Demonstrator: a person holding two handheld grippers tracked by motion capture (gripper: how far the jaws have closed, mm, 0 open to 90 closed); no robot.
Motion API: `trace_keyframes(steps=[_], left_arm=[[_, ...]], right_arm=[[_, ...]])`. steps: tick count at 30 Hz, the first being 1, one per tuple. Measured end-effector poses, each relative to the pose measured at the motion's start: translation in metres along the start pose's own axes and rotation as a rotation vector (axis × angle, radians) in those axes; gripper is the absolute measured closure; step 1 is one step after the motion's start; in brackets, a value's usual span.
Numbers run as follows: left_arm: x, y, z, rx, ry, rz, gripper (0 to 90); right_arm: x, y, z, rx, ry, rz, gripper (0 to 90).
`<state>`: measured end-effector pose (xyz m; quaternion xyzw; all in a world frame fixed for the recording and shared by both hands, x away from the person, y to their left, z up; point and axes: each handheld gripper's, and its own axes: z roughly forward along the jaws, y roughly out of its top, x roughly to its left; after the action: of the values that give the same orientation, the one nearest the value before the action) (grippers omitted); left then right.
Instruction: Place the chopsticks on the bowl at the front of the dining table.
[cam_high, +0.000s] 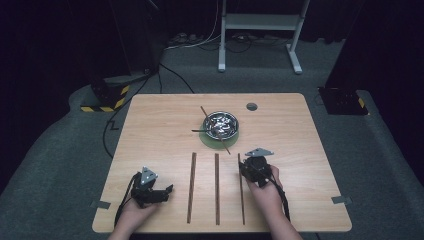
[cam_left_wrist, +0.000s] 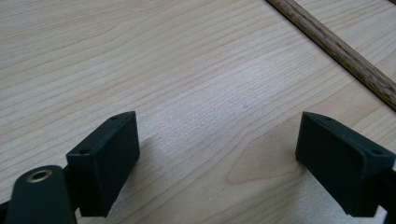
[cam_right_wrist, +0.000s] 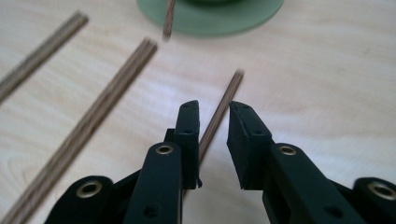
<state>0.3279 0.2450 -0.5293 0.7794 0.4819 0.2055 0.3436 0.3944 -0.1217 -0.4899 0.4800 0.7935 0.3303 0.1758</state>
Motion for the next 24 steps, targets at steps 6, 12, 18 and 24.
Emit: trace_keyframes(steps=[6, 12, 18, 24], left_arm=[[0.000, 0.000, 0.000, -0.001, 0.001, -0.001, 13.8], [0.000, 0.000, 0.000, -0.001, 0.000, -0.002, 13.8], [0.000, 0.000, 0.000, -0.001, 0.000, -0.002, 13.8], [0.000, 0.000, 0.000, -0.002, 0.000, -0.002, 13.8]], right_arm=[[0.007, -0.024, 0.004, 0.032, 0.012, 0.024, 70.3], [0.013, -0.032, 0.002, 0.029, -0.001, 0.030, 68.3], [0.019, -0.034, -0.001, 0.037, -0.016, 0.016, 66.5], [0.025, -0.037, -0.004, 0.053, -0.053, 0.001, 65.9]])
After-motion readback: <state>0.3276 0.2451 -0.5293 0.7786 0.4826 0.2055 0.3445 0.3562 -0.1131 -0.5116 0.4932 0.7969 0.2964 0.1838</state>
